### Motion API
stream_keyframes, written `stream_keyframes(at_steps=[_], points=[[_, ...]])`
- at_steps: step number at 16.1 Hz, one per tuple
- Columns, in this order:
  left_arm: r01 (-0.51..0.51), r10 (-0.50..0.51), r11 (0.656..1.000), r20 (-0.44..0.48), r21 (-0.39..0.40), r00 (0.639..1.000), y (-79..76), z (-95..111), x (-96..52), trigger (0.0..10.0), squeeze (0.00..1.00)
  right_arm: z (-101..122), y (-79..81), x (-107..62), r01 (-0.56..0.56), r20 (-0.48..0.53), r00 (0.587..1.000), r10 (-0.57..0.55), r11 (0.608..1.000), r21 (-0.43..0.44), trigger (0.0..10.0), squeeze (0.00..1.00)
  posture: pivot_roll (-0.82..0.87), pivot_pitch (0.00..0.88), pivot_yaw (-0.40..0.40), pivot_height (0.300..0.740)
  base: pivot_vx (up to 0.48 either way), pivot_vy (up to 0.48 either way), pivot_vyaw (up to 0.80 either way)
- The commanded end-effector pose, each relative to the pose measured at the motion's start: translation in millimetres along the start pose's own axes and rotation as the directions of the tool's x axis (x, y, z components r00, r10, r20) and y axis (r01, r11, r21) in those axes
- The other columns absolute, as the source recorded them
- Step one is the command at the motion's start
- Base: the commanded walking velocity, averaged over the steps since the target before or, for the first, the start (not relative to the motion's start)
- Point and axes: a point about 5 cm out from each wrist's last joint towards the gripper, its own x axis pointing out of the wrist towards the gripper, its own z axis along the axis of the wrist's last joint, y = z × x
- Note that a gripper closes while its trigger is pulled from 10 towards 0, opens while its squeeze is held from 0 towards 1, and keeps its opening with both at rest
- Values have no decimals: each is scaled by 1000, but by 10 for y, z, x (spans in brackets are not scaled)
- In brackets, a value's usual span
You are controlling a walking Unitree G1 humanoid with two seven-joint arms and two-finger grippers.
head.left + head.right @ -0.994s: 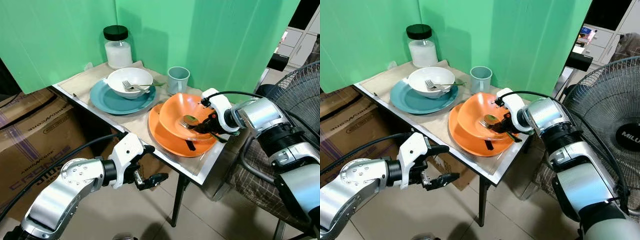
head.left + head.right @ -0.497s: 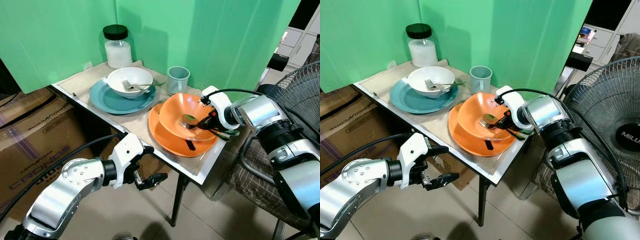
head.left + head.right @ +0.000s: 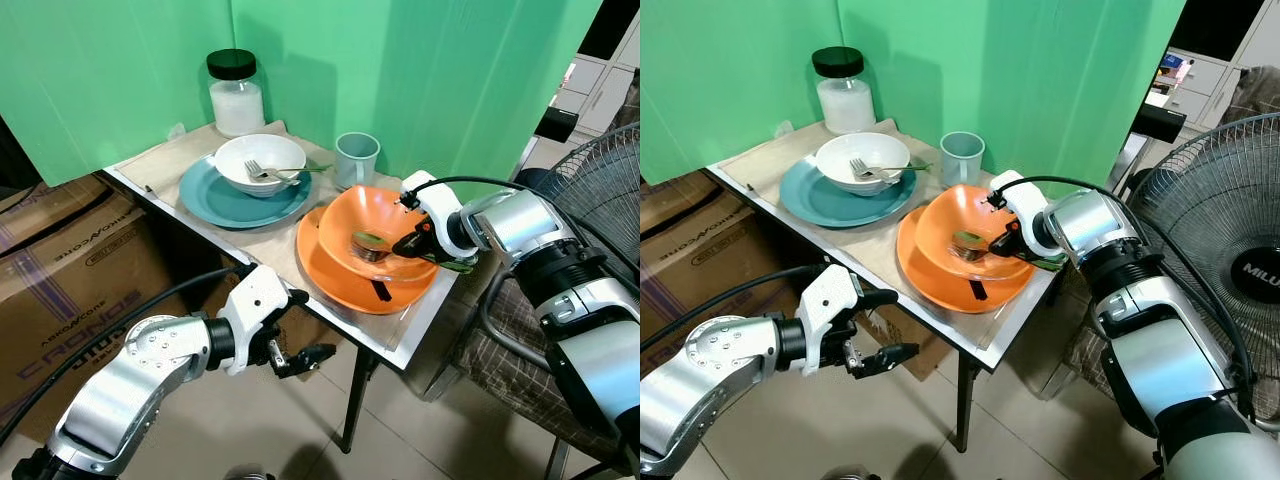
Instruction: Setting the table
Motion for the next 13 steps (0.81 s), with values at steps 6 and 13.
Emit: stream_keyframes(at_steps=[6, 13], points=[[-11, 11, 999, 1, 36, 1000, 31, 28, 19, 10000, 369, 191, -5, -130, -15, 223, 975, 22, 999, -33, 0, 0, 140, 0, -44, 740, 0, 0, 0], [-16, 16, 999, 8, 47, 1000, 39, 33, 43, 10000, 369, 173, 28, -35, 31, 252, 968, -14, 998, -63, 10000, 0, 133, 0, -47, 740, 0, 0, 0]])
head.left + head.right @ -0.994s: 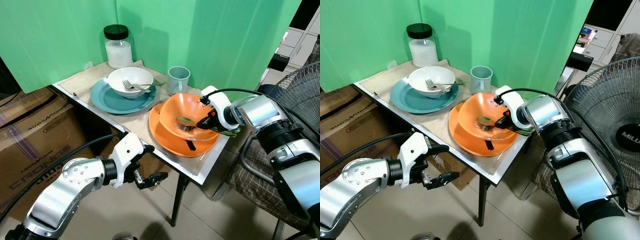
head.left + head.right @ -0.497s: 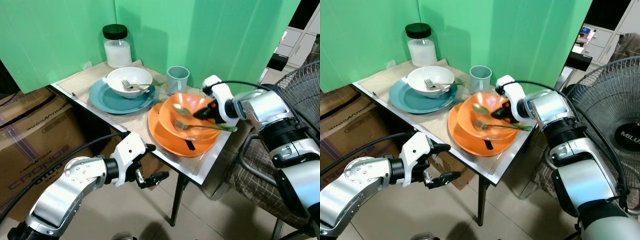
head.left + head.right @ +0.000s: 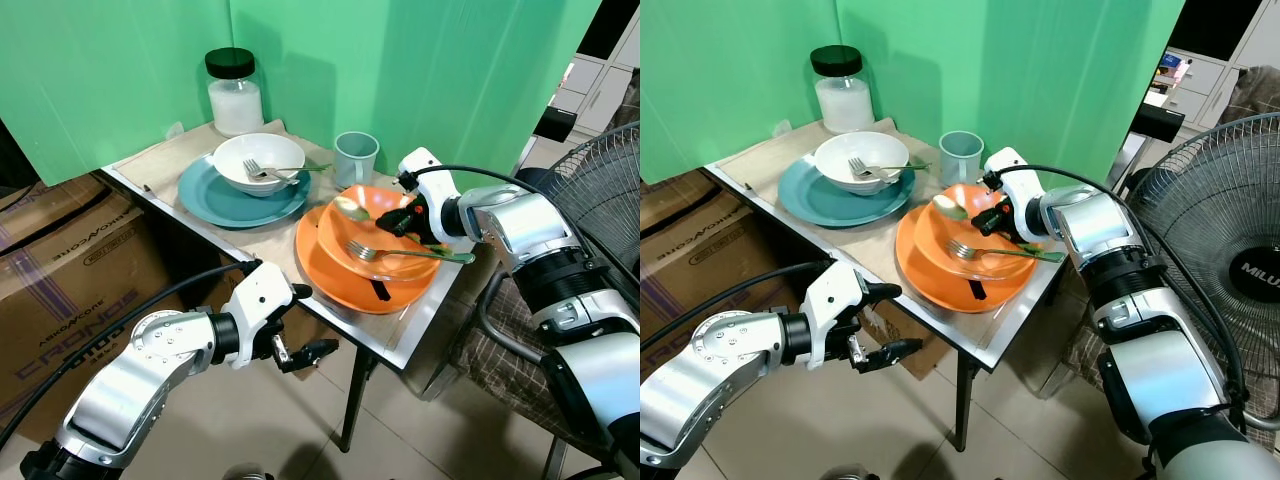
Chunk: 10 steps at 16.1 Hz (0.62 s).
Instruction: Setting the table
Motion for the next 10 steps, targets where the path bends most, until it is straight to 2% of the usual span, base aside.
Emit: stream_keyframes(at_steps=[1, 5, 9, 10], points=[[-6, 6, 1000, -7, 16, 1000, 2, -1, 13, 10000, 365, -24, -10, 13, 27, -1, 1000, -27, 999, -28, 10000, 0, 133, 0, -47, 740, 0, 0, 0], [-9, 9, 1000, -8, 22, 1000, 0, -5, 28, 10000, 365, -64, -20, 98, 105, -20, 994, -107, 991, -79, 10000, 0, 136, 0, -53, 740, 0, 0, 0], [-15, 15, 1000, -9, 21, 1000, -12, -11, 24, 10000, 369, -101, -17, 124, 100, -40, 994, -105, 990, -100, 10000, 0, 142, 0, -63, 740, 0, 0, 0], [-17, 17, 1000, -9, 21, 1000, -13, -12, 23, 10000, 369, -102, -11, 137, 97, -39, 994, -101, 990, -99, 10000, 75, 144, 0, -65, 740, 0, 0, 0]])
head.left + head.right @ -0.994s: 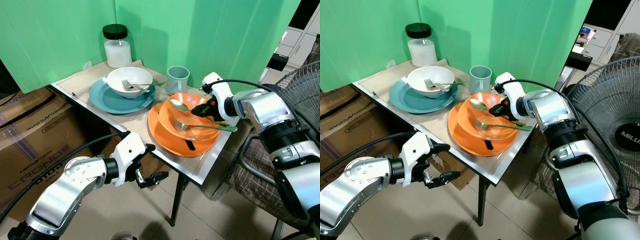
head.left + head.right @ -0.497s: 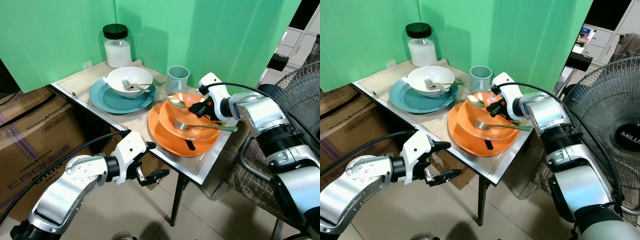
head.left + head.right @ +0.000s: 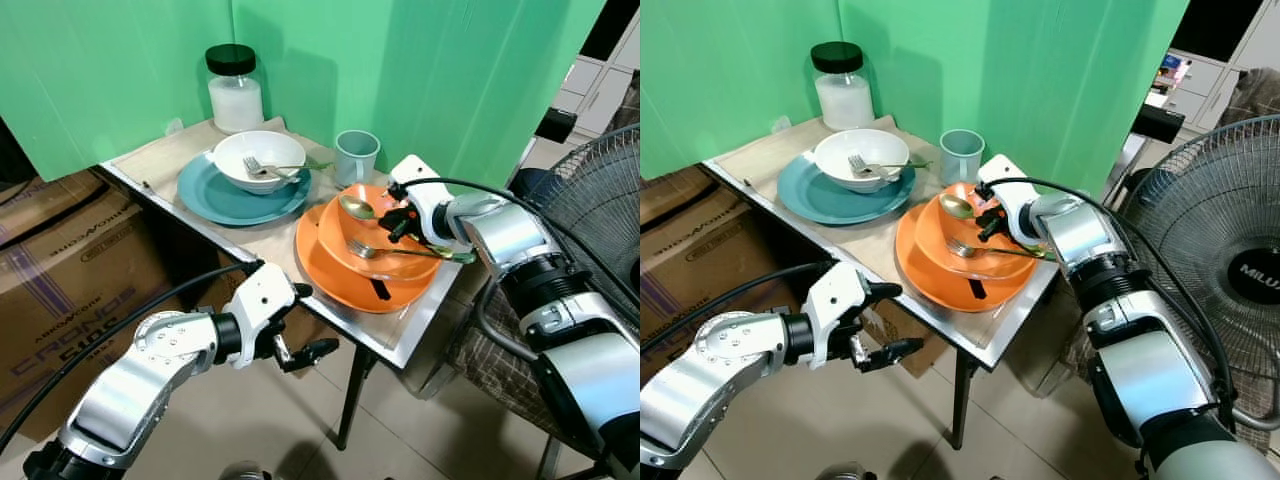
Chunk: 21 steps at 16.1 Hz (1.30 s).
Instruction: Setting the table
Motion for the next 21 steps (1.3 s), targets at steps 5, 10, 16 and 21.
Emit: stream_keyframes(at_steps=[5, 10, 16, 21], points=[[-9, 9, 1000, -6, 8, 1000, -4, -10, -11, 10000, 365, -4, -21, 12, -1, -2, 1000, 1, 1000, 1, 10000, 1000, 149, 0, -66, 740, 0, 0, 0], [-8, 9, 1000, -9, 8, 1000, 12, -5, -13, 10000, 369, 19, -48, 4, -3, 4, 1000, 3, 1000, 12, 10000, 1000, 147, 0, -58, 740, 0, 0, 0], [-5, 5, 1000, -13, 17, 1000, 45, 5, -12, 10000, 369, -91, -151, -110, 9, -164, 987, 2, 998, 65, 10000, 224, 136, 0, -46, 740, 0, 0, 0], [-9, 9, 1000, -12, 10, 1000, 70, 11, -17, 10000, 365, -141, -64, -116, -64, -228, 970, 90, 991, 119, 3804, 0, 136, 0, -47, 740, 0, 0, 0]])
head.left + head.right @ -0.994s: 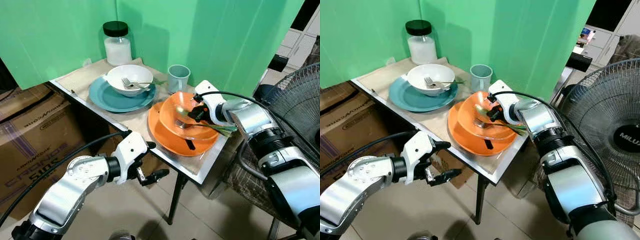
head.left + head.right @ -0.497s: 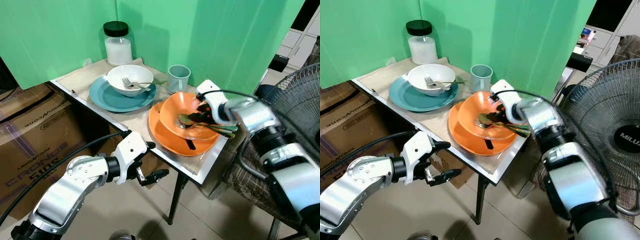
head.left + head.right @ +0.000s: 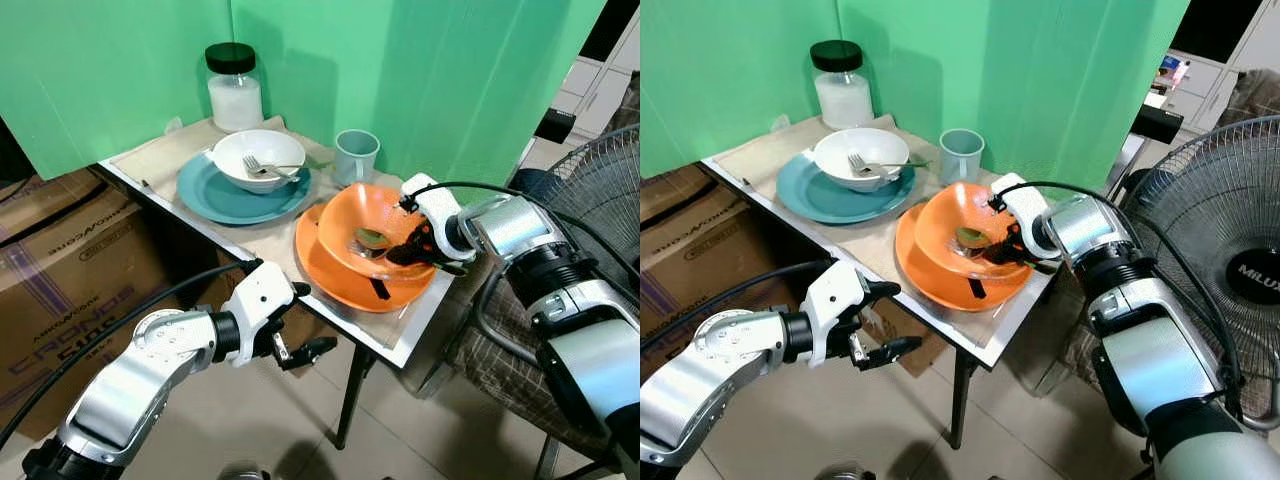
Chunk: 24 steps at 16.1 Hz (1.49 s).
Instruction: Setting the table
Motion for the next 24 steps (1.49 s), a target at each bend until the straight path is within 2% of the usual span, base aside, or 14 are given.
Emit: stream_keyframes(at_steps=[1, 2, 12, 19, 24], points=[[-10, 10, 1000, -5, 7, 1000, 51, 15, -12, 10000, 365, 28, -1, -28, 1, 4, 1000, -1, 1000, -12, 2863, 0, 136, 0, -47, 740, 0, 0, 0], [-12, 12, 1000, -5, 6, 1000, 56, 16, -15, 10000, 361, 27, 3, -25, 3, -3, 1000, -3, 1000, -7, 0, 0, 138, 0, -49, 740, 0, 0, 0], [-10, 10, 1000, 0, 9, 1000, 58, 28, 1, 10000, 365, 76, 21, -70, -27, 17, 999, 27, 1000, -12, 0, 0, 139, 0, -52, 740, 0, 0, 0], [-5, 5, 1000, 0, 14, 1000, 52, 28, 20, 10000, 361, 31, 11, -58, -18, 4, 1000, 18, 1000, -11, 0, 0, 134, 0, -51, 740, 0, 0, 0], [1, -1, 1000, -2, 24, 1000, 57, 27, 19, 10000, 365, 81, -27, -118, 4, 42, 999, -3, 1000, -15, 0, 0, 132, 0, -47, 740, 0, 0, 0]])
